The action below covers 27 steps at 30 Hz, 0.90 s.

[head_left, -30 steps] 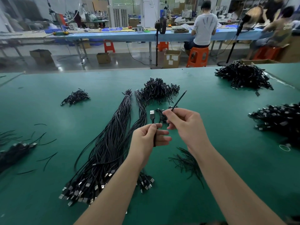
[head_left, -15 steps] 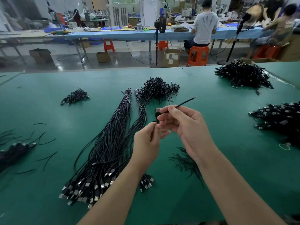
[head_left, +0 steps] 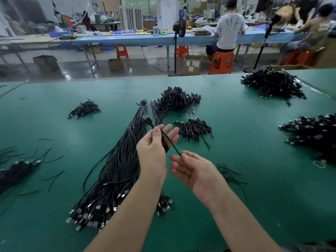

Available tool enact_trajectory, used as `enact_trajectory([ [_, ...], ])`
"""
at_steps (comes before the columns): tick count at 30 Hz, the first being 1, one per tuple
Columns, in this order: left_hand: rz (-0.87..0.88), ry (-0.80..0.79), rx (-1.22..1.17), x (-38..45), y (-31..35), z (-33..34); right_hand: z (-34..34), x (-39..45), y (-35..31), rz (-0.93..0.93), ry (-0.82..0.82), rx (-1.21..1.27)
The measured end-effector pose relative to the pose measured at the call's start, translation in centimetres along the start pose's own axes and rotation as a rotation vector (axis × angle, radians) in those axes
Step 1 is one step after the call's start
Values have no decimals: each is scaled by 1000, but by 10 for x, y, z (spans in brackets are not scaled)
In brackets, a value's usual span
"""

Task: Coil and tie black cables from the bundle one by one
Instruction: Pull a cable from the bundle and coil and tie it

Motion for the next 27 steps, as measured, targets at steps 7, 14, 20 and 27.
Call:
enact_trajectory([
  [7,-34,-40,-53,-3,2,10,-2,3,16,77,-69,-60],
  [14,-52,-163,43,-6,-1,14,-16,8,16,20,-57,-257],
  [20,-31,-254,175,-11,-4,12,-18,11,5,-53,-126,-451],
  [27,26,-338,315,-15,-2,13,-12,15,-7,-64,-261,-727],
])
Point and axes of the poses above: each hand's wrist, its own x-axis towards the middle knuckle, its own z-axis out of the palm, y = z × x, the point moved 9 cm from there along x, towards the middle knuckle, and after that the axes turned 2 degrees about y, right-handed, at the moved point
